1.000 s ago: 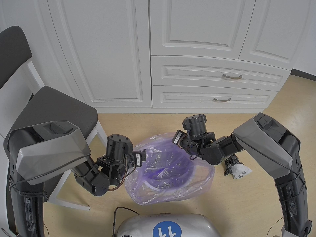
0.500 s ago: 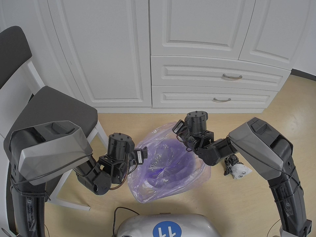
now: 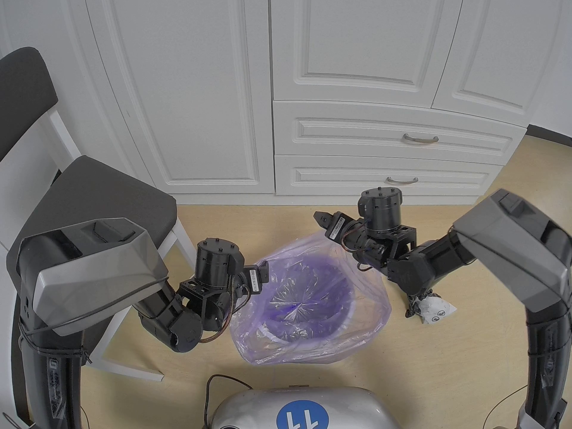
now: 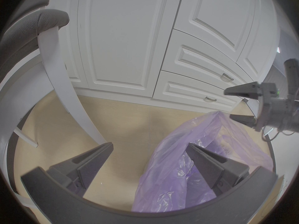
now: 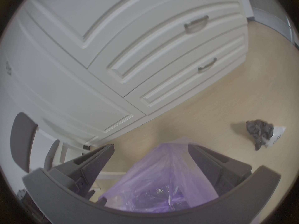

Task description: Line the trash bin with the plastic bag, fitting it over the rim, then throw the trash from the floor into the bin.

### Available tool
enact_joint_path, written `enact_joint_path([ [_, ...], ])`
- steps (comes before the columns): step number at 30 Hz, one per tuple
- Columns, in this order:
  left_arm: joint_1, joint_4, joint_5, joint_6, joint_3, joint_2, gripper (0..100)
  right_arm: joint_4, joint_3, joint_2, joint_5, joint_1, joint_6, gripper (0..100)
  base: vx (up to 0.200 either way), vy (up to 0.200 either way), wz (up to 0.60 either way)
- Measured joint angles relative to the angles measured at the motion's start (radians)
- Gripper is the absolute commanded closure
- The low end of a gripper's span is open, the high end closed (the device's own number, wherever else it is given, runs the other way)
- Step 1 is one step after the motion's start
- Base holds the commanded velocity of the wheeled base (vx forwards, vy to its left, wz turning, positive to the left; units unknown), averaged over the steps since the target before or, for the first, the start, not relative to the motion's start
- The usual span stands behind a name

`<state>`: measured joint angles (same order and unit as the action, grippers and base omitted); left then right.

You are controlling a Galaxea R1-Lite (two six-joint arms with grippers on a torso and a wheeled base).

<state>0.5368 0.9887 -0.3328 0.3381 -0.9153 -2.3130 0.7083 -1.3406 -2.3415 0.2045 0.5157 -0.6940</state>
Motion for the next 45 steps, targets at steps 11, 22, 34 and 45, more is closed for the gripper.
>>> enact_joint_path([
  [11, 0.000, 0.009, -0.003, -0.005, 0.009, 0.002, 0, -0.126, 0.308, 0.240, -0.111, -0.016, 0.385, 0, 0.000, 0.000, 0.00],
  [22, 0.001, 0.010, -0.006, -0.063, 0.040, 0.000, 0, -0.142, 0.528, 0.313, -0.147, -0.091, 0.804, 0, 0.000, 0.000, 0.00],
  [34, -0.069, 0.011, -0.010, -0.096, -0.001, -0.061, 0, -0.131, 0.456, 0.172, -0.100, -0.155, 0.767, 0, 0.000, 0.000, 0.00],
  [45, -0.107, 0.041, -0.048, -0.091, -0.080, -0.120, 0, -0.105, 0.287, 0.060, -0.011, -0.177, 0.625, 0, 0.000, 0.000, 0.00],
])
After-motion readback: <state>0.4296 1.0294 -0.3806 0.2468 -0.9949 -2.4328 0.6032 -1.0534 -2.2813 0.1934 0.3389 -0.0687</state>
